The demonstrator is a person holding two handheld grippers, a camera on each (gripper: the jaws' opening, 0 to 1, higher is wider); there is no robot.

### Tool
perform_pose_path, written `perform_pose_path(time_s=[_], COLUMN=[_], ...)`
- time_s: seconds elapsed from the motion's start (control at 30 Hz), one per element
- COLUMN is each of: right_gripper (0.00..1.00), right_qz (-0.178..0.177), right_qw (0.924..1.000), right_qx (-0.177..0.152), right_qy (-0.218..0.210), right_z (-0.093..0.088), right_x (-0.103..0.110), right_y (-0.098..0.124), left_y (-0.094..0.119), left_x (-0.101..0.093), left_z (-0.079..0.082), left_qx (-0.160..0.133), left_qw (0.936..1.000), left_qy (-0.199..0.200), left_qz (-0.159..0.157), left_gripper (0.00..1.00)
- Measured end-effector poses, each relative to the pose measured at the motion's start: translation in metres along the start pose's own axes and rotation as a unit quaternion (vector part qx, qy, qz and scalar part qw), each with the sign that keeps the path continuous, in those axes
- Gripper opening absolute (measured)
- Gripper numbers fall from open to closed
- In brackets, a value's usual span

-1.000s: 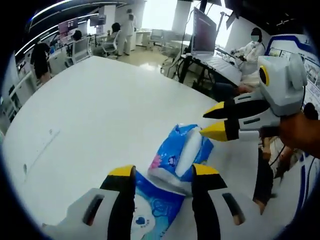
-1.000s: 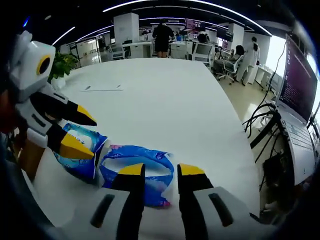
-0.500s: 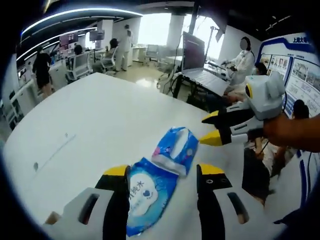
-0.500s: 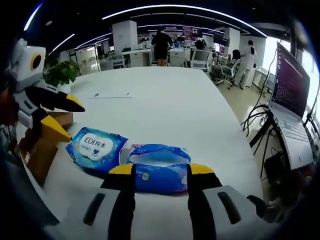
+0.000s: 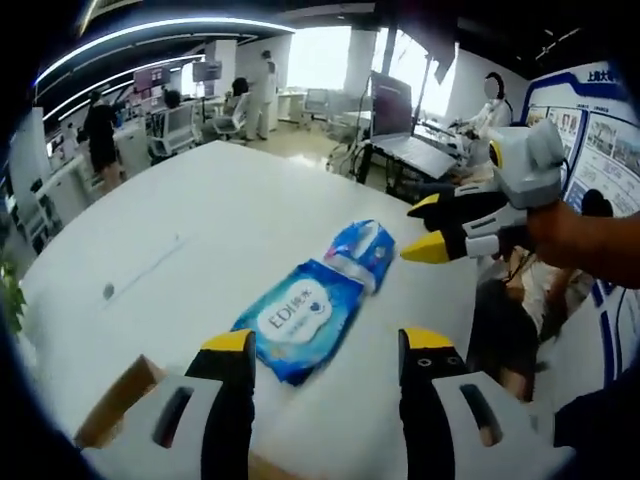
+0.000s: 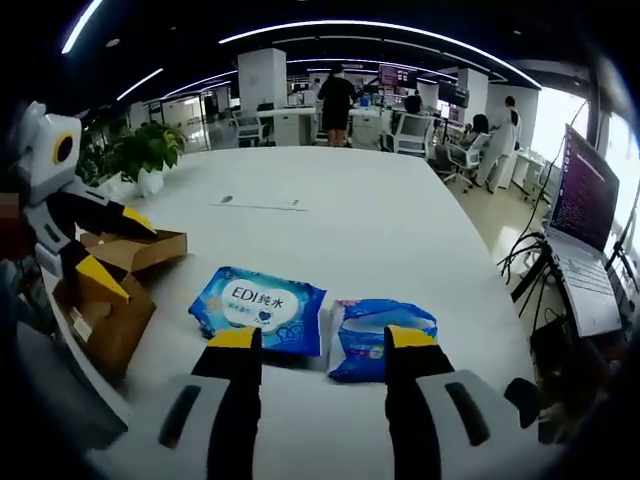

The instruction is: Operate the shoe box by opening the lid, removing the specified soft item, and placing it in the target area until the item is outside and the box remains undamaged.

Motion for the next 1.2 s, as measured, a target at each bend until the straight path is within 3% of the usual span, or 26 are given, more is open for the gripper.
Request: perform_pose_path(time_s=[0.57, 0.97, 1.2], right_gripper=[0.45, 0.44, 0.43], right_qz=[0.018, 0.052, 0.091], right_qw=[0.9995, 0.997, 0.9909], right_qx=[-0.004, 0.002, 0.023], right_qy=[0.028, 0.058, 0.097], right_z=[0.018, 0.02, 0.011], right_x=[0.099, 0.166, 0.216], right_y=[0.03, 0.041, 0.044], left_y=[0.096, 0.136, 0.156], left_x=[0.028, 0.04, 0.045], left_z=[-0.088, -0.128, -0.156], left_qx=[0.002, 0.007, 0.002], left_qw=[0.9987, 0.9978, 0.9969], left_qy=[0.039, 0.055, 0.067], left_qz=[0.033, 0.037, 0.04], left_gripper=[0.58, 0.58, 0.56])
Point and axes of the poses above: the point that each gripper's makers call its tool centre point, and the gripper's own axes: y roughly backward along the fingers, x roughly to its left, z roughly out of its top, the point moved 5 cm from there along y, roughly backward along the fingers, and after that the axes turned 6 degrees about x, right-handed, at the moved point
